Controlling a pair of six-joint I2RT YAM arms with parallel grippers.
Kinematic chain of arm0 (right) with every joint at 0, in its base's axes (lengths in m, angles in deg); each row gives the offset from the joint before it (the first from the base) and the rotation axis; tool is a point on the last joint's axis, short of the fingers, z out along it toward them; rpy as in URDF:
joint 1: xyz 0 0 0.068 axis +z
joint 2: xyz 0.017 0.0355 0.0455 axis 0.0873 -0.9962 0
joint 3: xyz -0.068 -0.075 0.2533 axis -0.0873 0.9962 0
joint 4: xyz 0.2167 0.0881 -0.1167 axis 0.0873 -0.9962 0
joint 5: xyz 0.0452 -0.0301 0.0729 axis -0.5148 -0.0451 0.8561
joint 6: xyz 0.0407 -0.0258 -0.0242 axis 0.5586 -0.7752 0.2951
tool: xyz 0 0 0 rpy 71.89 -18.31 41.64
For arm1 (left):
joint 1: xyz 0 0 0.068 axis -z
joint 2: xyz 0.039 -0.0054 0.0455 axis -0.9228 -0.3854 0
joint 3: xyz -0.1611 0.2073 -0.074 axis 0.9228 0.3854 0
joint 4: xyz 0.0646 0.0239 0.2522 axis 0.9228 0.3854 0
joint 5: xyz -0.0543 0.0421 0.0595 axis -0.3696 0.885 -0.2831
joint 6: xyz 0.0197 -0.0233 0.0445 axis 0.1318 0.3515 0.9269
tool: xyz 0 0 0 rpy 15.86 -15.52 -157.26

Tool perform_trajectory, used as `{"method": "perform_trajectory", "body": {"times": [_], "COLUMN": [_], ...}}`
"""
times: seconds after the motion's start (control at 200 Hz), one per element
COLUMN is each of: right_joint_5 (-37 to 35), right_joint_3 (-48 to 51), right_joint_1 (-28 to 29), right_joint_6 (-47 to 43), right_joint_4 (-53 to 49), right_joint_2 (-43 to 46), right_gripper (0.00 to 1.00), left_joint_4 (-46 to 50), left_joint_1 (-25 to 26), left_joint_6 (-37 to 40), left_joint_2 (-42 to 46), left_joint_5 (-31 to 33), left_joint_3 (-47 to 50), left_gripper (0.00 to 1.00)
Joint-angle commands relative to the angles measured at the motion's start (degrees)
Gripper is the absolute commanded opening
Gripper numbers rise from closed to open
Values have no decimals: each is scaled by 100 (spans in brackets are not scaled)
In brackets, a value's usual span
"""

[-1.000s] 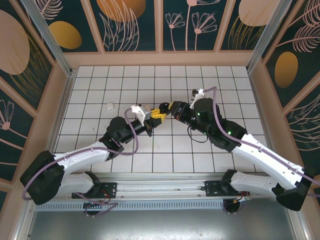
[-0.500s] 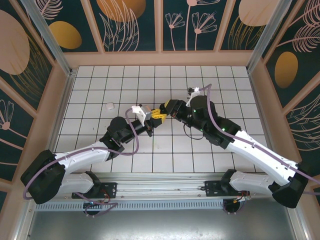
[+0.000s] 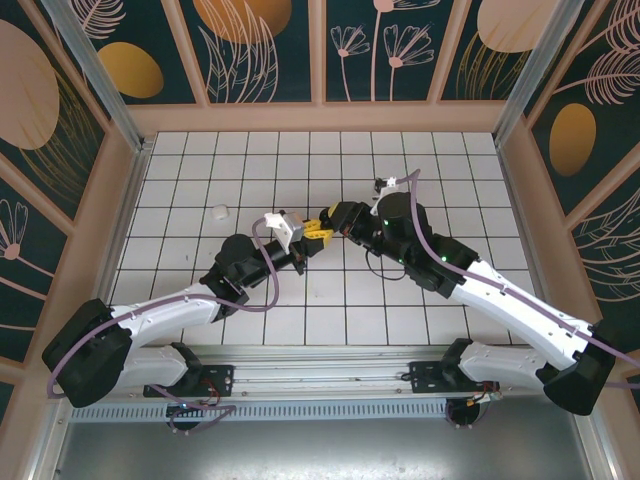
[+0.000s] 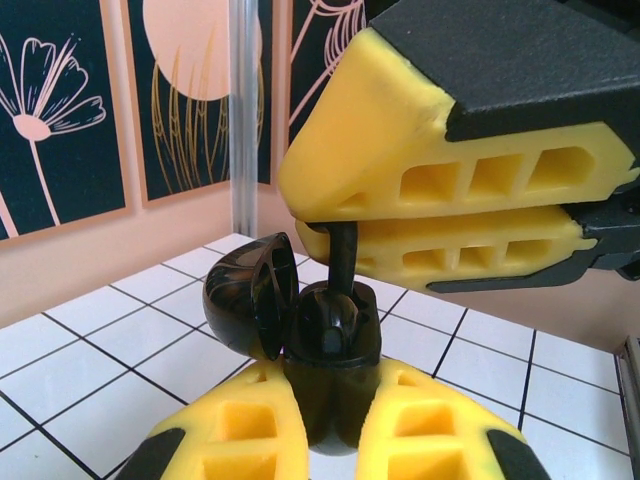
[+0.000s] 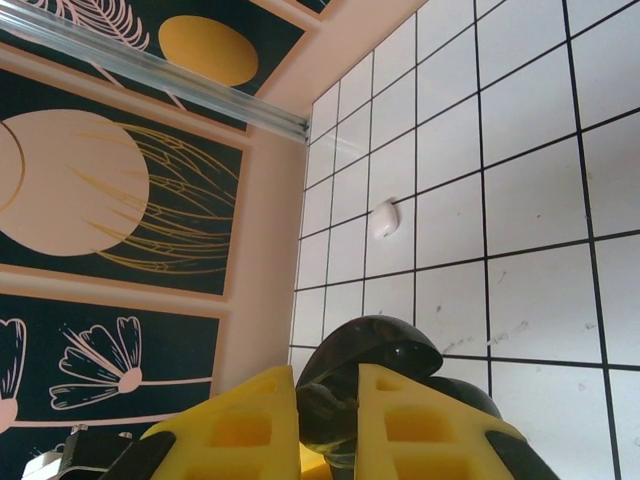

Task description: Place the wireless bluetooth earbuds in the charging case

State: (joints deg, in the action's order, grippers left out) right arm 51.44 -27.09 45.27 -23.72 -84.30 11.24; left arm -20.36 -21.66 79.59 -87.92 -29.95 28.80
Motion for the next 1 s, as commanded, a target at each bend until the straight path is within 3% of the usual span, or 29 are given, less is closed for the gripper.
{"method": "perform_trajectory", "body": {"times": [0.0, 0.996], "right_joint_5": [-157, -348], "right_joint_3": [98, -178], "right_joint_1": [-1, -132], "right_joint_6": [64, -101], "right_joint_4": [-167, -1090], "right_joint_2": [117, -312], "right_gripper": [14, 18], "left_joint_4": [-311, -326], "left_joint_1": [4, 6], "left_joint_6": [91, 176], "left_joint_2": [154, 431], "left_joint_5": [45, -9], "left_joint_3": [35, 165], "left_gripper": [0, 0]}}
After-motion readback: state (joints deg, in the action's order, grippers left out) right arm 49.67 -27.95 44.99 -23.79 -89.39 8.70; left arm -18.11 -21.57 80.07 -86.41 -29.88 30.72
